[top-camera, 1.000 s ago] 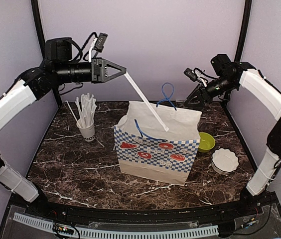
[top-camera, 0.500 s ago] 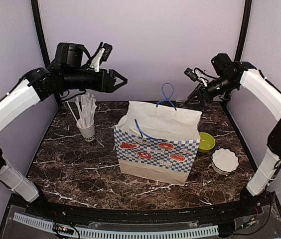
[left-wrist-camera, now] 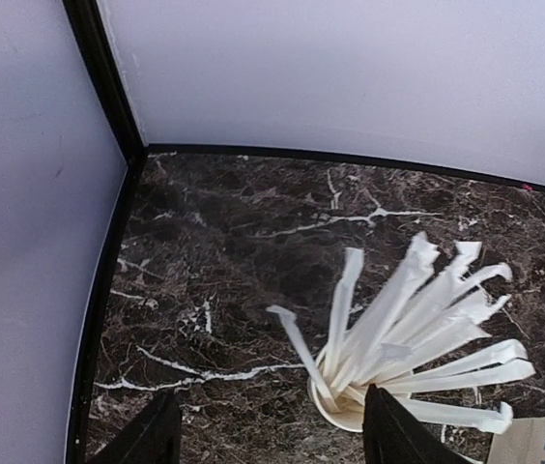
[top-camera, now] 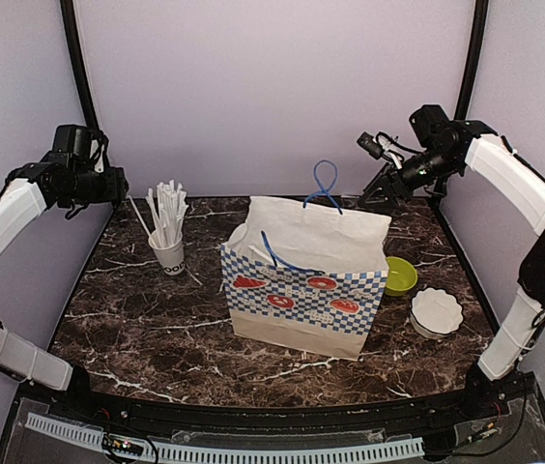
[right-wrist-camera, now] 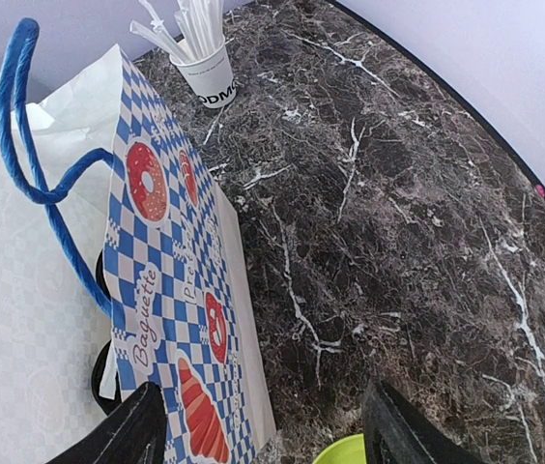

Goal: Pack the takeout coffee

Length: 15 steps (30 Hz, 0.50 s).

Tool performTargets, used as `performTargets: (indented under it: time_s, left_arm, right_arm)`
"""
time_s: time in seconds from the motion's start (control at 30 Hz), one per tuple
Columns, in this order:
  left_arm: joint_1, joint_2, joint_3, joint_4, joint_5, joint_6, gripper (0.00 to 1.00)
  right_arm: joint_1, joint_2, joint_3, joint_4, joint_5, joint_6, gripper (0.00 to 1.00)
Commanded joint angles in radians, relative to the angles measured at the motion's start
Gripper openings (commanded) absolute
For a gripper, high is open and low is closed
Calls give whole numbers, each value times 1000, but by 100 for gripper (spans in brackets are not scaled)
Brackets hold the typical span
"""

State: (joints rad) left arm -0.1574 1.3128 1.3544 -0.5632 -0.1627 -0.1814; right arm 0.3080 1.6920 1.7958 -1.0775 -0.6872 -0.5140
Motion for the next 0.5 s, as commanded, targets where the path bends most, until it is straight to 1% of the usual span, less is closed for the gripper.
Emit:
performTargets:
  time_s: [0.0,0.13,0.17,0.27,0.4,0.47]
  left_arm:
    - [75,45,-37,66,129,-15,65]
    - [95,80,-58,144,155,-17,64]
    - [103,95,-55,150,158,-16,63]
    - [126,130,-50,176,224,-20,61]
    - [139,169,-42,199,237,-20,59]
    - [141,186,-38,207,239,-19,56]
  right_arm:
    - [7,-31,-10,17,-6,0,70]
    - [6,-38,-22,19,3,0,70]
    - [5,-38,-25,20,3,-1,69]
    - [6,-38,-30,21,5,-1,69]
    - [6,-38,-37,21,8,-3,69]
    - [6,-40,-41,22,9,-4,70]
